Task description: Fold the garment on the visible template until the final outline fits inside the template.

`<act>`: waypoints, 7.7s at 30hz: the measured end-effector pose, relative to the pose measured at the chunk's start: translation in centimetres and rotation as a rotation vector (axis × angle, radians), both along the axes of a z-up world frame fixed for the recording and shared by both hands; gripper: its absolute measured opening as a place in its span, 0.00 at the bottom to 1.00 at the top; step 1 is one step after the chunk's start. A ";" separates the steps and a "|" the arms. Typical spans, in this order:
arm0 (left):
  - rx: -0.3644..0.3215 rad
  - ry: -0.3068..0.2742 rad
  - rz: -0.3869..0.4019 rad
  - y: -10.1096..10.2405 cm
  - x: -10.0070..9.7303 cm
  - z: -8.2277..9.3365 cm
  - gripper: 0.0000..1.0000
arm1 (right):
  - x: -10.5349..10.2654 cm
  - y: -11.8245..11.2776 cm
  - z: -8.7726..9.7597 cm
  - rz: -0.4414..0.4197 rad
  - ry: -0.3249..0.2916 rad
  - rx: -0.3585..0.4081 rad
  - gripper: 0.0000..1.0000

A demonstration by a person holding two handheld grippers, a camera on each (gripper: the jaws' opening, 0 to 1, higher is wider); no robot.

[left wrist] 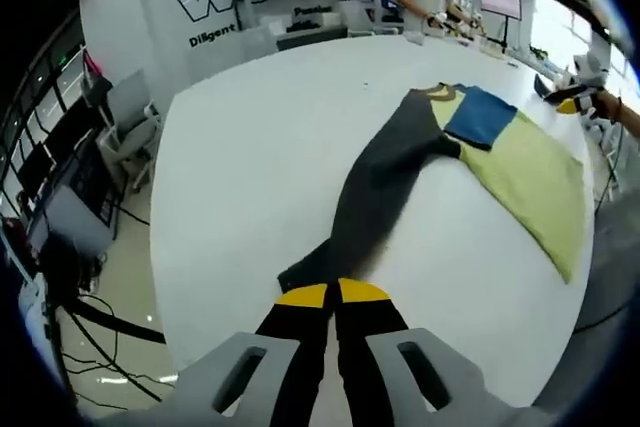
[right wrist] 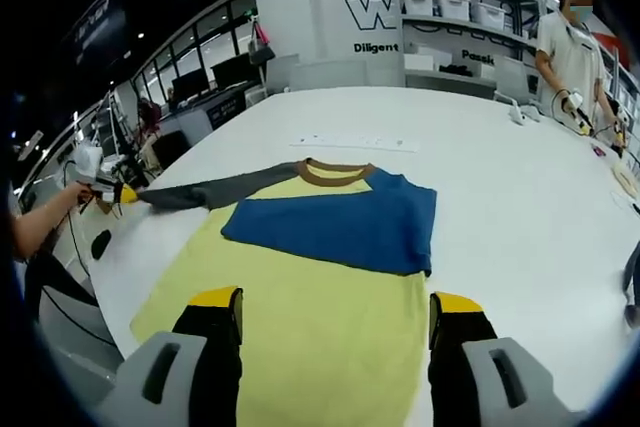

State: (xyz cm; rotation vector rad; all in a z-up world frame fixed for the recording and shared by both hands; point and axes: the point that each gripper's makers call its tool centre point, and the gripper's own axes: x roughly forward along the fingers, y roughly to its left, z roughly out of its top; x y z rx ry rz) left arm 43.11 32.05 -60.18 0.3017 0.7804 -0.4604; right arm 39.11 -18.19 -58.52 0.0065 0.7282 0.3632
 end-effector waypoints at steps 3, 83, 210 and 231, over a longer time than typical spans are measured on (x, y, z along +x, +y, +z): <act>-0.002 -0.034 0.014 0.1 0.7 1.2 0.02 | -0.1 0.3 0.3 0.012 -0.003 -0.002 0.75; 0.008 0.037 0.365 4.8 2.8 -3.9 0.02 | -3.3 1.0 2.1 0.064 0.011 0.026 0.89; -0.376 -0.160 -0.408 -46.1 9.5 7.6 0.02 | -6.0 -1.5 -0.7 0.077 0.079 -0.006 0.92; -0.306 -0.071 -0.470 -50.9 8.2 -0.7 0.02 | -5.7 -3.0 -1.9 0.059 0.095 -0.013 0.92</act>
